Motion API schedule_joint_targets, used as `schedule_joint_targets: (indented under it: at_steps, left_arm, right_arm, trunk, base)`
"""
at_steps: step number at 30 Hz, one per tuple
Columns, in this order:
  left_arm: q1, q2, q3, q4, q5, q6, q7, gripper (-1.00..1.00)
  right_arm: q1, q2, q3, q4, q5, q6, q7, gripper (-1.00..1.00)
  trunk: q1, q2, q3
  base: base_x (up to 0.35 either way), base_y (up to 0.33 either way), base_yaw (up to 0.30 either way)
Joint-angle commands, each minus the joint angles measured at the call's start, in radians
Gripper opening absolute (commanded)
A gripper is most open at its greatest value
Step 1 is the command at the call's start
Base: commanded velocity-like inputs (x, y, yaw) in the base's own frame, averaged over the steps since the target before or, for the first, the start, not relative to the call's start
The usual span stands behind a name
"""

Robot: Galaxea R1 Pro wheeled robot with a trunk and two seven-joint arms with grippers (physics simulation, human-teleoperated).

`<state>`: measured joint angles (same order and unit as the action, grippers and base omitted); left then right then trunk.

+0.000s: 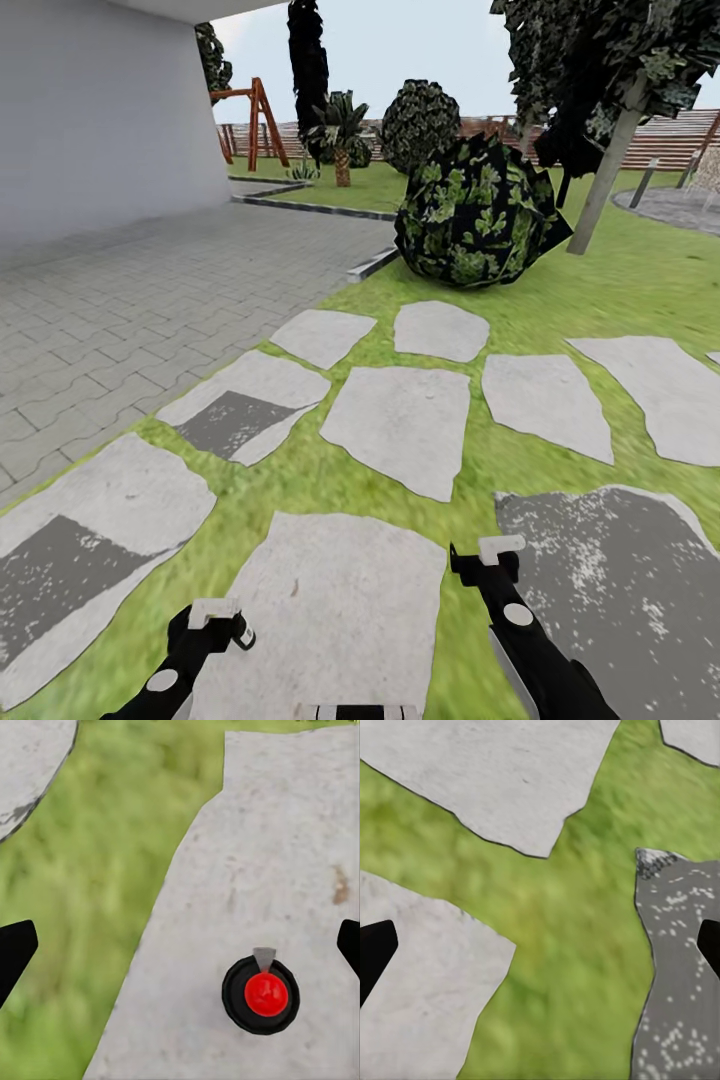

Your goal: In the garden, pick up the pesticide atomizer on the floor and spray pesticide onto both trees until each tree trunk is fully covered.

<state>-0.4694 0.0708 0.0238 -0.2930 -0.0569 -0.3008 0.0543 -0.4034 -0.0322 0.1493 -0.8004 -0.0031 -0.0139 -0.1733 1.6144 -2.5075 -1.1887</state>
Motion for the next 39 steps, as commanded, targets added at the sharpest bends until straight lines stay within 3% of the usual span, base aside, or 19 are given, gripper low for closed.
schedule_joint_targets:
  at_steps: [1,11,22,39]
  left_arm:
    - [0.000,0.000,0.000,0.000,-0.001,-0.002,0.000,1.00]
    - [-0.001,0.001,-0.033,0.000,-0.039,-0.006,0.002,1.00]
    - [-0.002,0.007,-0.026,0.001,-0.032,-0.007,0.002,1.00]
    - [-0.002,0.009,-0.025,0.002,-0.032,-0.009,0.002,1.00]
  right_arm:
    - [0.000,0.000,0.000,0.000,0.000,0.000,0.000,1.00]
    - [0.000,0.000,0.000,0.001,0.000,-0.001,0.000,1.00]
    - [0.000,0.000,0.000,0.001,0.000,-0.001,0.000,1.00]
    - [0.000,0.000,0.001,0.001,0.000,-0.001,0.000,1.00]
  trunk:
    - [0.000,0.000,-0.001]
    - [0.000,0.000,-0.002]
    - [0.005,-0.003,-0.047]
    - [0.013,-0.007,-0.138]
  base:
    - [0.000,0.000,0.000]
    - [0.000,0.000,-0.097]
    - [0.000,0.000,-0.057]
    - [0.000,0.000,-0.001]
